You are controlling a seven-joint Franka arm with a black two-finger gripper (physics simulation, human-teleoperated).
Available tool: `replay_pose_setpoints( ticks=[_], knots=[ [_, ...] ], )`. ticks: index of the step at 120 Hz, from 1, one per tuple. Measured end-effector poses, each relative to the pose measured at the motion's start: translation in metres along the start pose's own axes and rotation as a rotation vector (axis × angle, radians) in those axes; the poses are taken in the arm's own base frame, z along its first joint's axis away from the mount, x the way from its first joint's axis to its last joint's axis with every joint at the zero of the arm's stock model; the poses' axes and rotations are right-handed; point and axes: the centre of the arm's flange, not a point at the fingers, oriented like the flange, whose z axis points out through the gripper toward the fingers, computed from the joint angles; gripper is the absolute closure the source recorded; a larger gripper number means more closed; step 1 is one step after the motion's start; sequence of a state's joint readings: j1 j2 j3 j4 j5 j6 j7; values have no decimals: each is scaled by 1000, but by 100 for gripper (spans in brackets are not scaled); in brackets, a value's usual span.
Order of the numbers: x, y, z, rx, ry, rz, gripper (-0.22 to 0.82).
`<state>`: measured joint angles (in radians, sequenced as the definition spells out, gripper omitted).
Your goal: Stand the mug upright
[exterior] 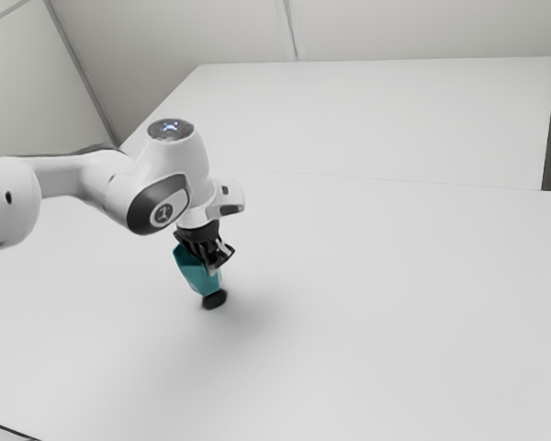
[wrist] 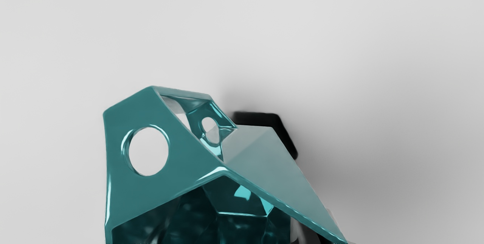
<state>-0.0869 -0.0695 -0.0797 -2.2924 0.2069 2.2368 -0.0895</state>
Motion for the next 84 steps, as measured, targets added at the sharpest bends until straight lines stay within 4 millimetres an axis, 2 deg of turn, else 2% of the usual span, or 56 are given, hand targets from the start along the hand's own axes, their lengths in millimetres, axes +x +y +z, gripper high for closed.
replay_pose_setpoints(
  ticks=[59, 66, 84],
  knots=[
    [-3, 9, 18, -25, 45, -113, 78],
    [-3, 9, 18, -28, 47, -122, 74],
    [-2, 9, 12, -52, 58, -159, 55]
  ],
)
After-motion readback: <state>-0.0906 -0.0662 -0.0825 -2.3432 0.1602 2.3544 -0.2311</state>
